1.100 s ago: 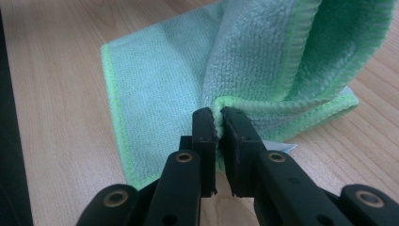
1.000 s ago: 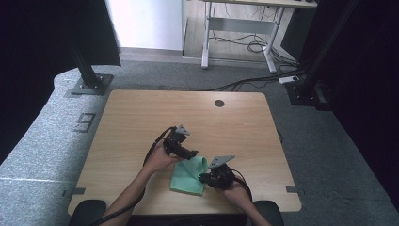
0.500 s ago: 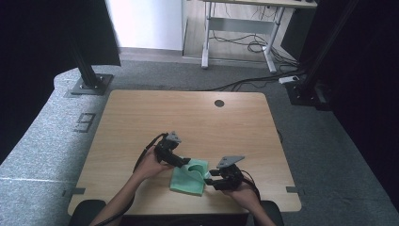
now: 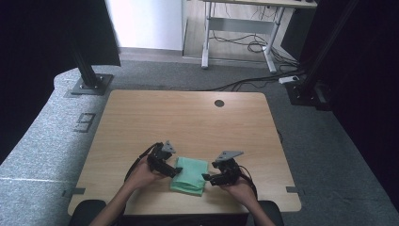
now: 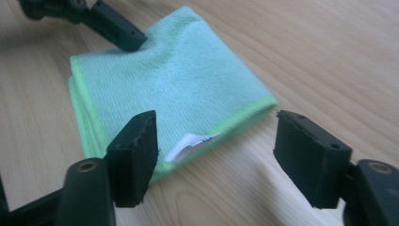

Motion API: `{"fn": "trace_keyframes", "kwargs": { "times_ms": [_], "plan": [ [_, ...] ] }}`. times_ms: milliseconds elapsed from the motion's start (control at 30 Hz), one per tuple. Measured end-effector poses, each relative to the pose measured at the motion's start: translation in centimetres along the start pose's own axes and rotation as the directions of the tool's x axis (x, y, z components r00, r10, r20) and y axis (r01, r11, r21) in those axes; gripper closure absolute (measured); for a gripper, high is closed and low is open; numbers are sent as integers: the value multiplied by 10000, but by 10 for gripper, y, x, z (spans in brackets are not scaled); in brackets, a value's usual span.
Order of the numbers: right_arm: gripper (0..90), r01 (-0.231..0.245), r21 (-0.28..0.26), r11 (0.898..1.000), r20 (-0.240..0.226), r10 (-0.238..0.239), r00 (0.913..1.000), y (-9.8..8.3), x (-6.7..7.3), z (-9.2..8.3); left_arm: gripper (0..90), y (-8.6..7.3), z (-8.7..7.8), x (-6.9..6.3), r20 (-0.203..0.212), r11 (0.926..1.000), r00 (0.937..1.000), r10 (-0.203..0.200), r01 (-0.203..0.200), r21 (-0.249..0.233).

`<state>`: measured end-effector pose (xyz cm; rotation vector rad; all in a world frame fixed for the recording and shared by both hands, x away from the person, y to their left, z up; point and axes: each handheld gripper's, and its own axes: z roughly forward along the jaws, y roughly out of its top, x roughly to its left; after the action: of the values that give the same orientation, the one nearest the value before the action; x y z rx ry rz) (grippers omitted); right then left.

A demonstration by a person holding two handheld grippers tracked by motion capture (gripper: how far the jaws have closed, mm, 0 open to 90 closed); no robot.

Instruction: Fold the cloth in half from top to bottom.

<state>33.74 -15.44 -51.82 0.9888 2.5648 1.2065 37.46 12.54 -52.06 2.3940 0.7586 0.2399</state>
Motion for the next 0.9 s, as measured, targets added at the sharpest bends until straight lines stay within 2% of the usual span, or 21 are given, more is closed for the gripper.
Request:
{"fn": "trace_keyframes", "kwargs": {
  "times_ms": [133, 267, 367, 433, 500, 567, 767, 833, 900],
  "plan": [
    [266, 111, 161, 9998, 131, -113, 9999, 2, 9, 15, 101, -5, -9, -6, 128, 9995, 9999, -43, 46, -297],
    [262, 438, 527, 9977, 327, -455, 9984, 1, 15, 23, 100, -14, -9, -12, 34, 9999, 10000, 41, -40, -124],
    [260, 533, 625, 9966, 361, -556, 9978, -2, 17, 23, 100, -22, -3, -13, -205, 9999, 9998, 5, -2, 150],
    [259, 560, 676, 9961, 376, -586, 9976, -4, 20, 21, 99, -24, -2, -10, -99, 9997, 9997, -237, 238, 97],
    [254, 746, 778, 9942, 477, -784, 9958, -9, 23, 19, 98, -24, -2, -9, -226, 9997, 9996, -190, 193, 117],
    [254, 750, 820, 9938, 466, -790, 9958, -12, 25, 18, 98, -24, -2, -11, -282, 9998, 9995, -167, 169, 72],
    [249, 862, 912, 9921, 727, -929, 9930, -16, 24, 20, 107, -32, -9, -18, -269, 9997, 9994, -231, 229, -65],
    [248, 1000, 853, 9913, 893, -1075, 9902, -15, 21, 22, 107, -35, -7, -16, -304, 9988, 9984, -475, 472, -97],
    [246, 856, 814, 9930, 946, -932, 9911, -12, 15, 25, 101, -33, -4, -13, -405, 9978, 9970, -664, 660, -101]
  ]
}}
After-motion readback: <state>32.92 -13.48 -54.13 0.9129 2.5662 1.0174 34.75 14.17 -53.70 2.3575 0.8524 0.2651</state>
